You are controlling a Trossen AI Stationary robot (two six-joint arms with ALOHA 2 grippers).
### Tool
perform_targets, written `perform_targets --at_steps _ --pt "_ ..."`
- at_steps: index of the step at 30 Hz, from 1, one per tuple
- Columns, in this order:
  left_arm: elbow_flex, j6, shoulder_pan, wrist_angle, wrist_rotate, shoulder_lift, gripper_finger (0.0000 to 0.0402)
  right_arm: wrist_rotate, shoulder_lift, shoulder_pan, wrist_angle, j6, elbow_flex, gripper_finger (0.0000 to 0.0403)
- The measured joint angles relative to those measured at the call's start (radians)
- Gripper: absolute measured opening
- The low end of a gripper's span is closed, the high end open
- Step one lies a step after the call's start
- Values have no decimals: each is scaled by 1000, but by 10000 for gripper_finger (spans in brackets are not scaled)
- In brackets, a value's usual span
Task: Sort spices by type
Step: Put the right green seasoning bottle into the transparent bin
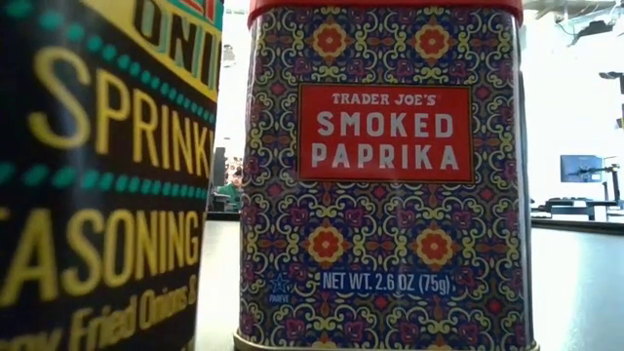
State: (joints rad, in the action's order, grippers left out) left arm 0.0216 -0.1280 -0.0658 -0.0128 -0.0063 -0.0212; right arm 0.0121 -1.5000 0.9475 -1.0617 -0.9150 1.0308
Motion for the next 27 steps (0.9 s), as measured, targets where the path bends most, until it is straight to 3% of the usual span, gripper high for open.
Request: perform_targets --at_steps 27 --pt "0 0 0 0 0 0 277 -19 -5 1 11 -10 -12 248"
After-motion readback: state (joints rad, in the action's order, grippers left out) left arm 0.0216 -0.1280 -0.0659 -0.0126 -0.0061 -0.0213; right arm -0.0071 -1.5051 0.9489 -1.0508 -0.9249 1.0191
